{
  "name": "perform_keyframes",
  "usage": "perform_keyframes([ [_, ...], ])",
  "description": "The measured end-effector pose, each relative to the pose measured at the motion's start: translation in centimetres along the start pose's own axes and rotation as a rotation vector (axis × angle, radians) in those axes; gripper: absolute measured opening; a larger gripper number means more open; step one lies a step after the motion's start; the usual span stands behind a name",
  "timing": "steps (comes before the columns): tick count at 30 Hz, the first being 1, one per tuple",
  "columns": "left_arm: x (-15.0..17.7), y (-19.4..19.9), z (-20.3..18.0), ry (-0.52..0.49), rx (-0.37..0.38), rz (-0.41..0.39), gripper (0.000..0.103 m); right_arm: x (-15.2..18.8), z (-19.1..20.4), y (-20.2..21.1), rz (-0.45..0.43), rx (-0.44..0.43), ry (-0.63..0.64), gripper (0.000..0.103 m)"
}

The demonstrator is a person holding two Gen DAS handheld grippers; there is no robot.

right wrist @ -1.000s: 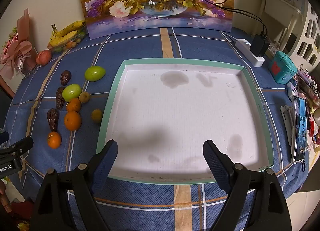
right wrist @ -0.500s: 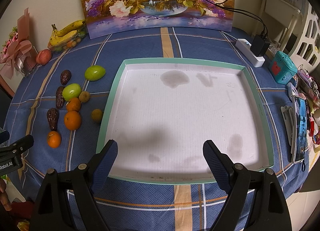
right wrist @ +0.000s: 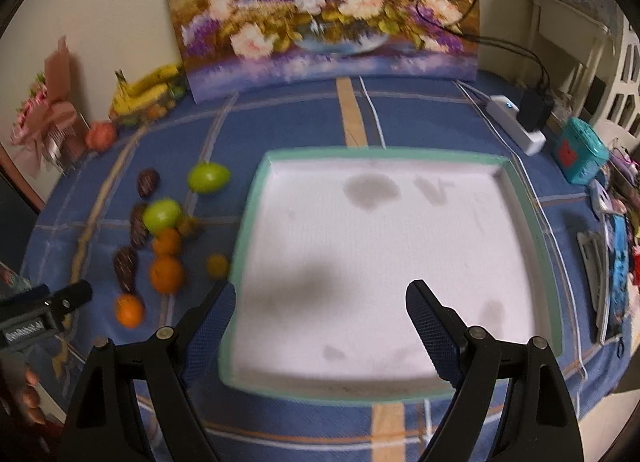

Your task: Organize fruits

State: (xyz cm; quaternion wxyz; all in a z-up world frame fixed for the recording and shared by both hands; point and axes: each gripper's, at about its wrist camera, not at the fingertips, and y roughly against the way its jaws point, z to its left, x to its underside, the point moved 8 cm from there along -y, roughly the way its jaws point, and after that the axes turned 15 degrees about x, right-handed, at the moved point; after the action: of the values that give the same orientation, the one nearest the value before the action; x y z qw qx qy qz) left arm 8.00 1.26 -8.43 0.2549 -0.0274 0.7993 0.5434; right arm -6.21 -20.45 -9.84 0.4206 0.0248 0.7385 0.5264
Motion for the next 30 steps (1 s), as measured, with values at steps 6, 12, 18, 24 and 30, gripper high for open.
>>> perform_keyframes([
  [6,-3.4,0.9,0.7,0.021,0.017,-0.120,0.103,-2.7,2.8,0.7,-0.037,-0.082,0.033,0.088],
  [12,-4.6,-0.6,0.7,0.097,0.096,-0.049,0.103,-4.1,5.4,0.6,-0.044,-0.117,0.089,0.087],
  [18,-5.1,-2.0,0.7,0.131,0.094,-0.012,0.102,-5.2,8.3,-0.4,-0.009,-0.145,0.148,0.066],
  [24,-5.0,-3.4,1.2,0.167,0.090,0.033,0.093,-4.8,10.9,-2.1,0.063,-0.151,0.218,0.047],
  [30,-3.7,-5.6,1.0,0.176,0.102,0.116,0.079,-2.8,12.0,-4.6,0.169,-0.120,0.283,0.034],
])
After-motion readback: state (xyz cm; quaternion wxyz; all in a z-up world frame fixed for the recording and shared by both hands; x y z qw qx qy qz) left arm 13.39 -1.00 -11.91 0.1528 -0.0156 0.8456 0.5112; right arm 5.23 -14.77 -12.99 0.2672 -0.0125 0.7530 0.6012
